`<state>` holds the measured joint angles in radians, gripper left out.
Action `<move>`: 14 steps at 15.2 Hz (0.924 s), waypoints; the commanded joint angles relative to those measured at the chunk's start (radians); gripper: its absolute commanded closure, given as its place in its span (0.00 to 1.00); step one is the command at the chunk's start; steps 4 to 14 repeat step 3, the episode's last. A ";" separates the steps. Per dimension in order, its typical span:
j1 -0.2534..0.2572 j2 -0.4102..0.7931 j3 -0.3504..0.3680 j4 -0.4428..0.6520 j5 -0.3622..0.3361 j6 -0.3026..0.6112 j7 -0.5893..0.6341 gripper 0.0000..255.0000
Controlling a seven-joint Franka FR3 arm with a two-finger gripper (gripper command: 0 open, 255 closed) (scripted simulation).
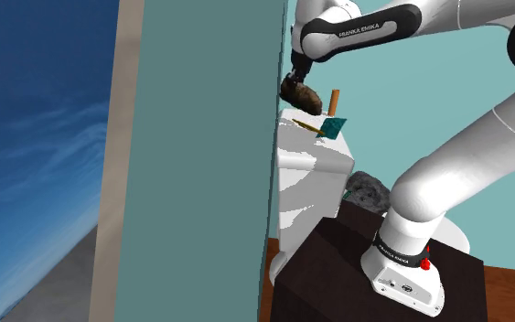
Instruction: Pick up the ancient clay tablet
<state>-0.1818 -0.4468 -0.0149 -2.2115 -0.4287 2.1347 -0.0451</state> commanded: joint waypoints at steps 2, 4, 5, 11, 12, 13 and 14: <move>0.002 0.000 0.001 0.029 0.006 -0.027 -0.011 1.00; 0.002 0.000 0.001 0.030 0.006 -0.027 -0.011 1.00; 0.002 0.000 0.001 0.030 0.006 -0.027 -0.011 1.00; 0.002 0.000 0.001 0.030 0.006 -0.027 -0.011 1.00; 0.002 0.000 0.001 0.030 0.006 -0.027 -0.011 1.00; 0.002 0.000 0.001 0.030 0.006 -0.027 -0.011 1.00; 0.002 0.000 0.001 0.030 0.006 -0.027 -0.011 1.00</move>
